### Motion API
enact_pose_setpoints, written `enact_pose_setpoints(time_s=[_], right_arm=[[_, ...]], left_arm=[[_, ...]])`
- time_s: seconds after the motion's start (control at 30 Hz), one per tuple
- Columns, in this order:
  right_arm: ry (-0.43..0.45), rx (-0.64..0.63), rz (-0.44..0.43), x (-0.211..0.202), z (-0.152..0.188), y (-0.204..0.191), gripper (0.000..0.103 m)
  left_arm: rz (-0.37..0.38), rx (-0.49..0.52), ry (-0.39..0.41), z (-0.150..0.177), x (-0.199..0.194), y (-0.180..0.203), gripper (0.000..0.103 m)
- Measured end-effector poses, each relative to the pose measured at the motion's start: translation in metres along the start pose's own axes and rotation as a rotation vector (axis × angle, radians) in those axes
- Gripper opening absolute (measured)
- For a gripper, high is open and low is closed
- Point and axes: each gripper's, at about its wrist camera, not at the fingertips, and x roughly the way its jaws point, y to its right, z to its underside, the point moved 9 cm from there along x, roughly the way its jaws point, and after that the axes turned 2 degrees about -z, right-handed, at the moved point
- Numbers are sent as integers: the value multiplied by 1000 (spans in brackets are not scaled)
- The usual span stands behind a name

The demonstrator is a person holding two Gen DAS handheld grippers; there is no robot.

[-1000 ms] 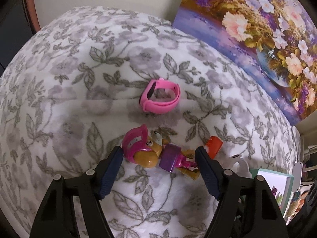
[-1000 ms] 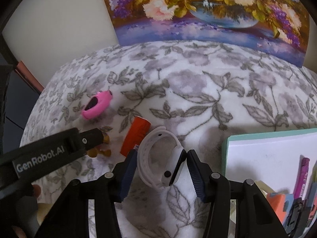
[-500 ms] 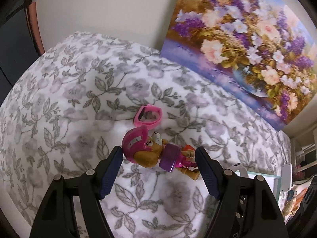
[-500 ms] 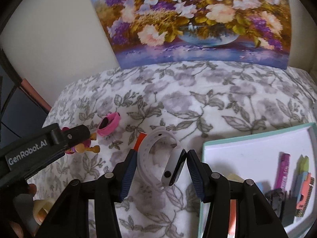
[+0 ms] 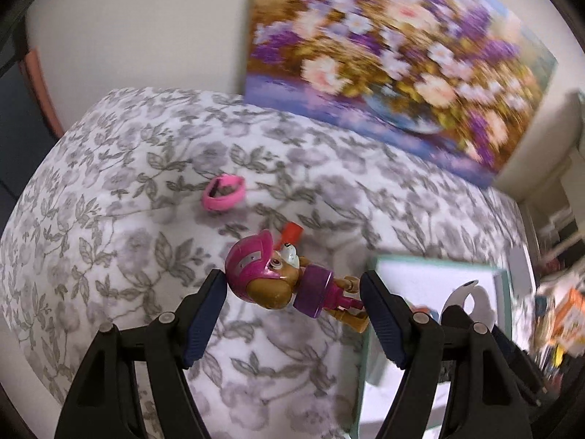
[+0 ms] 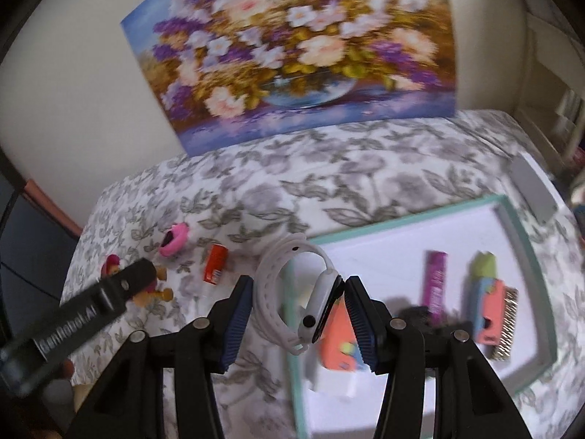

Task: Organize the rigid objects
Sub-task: 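Carry the toy figure and white watch into the tray and open both tools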

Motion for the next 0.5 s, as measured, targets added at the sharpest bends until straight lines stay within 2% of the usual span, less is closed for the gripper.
enact_pose_setpoints(time_s=[0.5], right_arm=[[-19, 126, 126, -31, 26, 88, 55]], left_arm=[[12, 228, -6, 54, -13, 77, 76]])
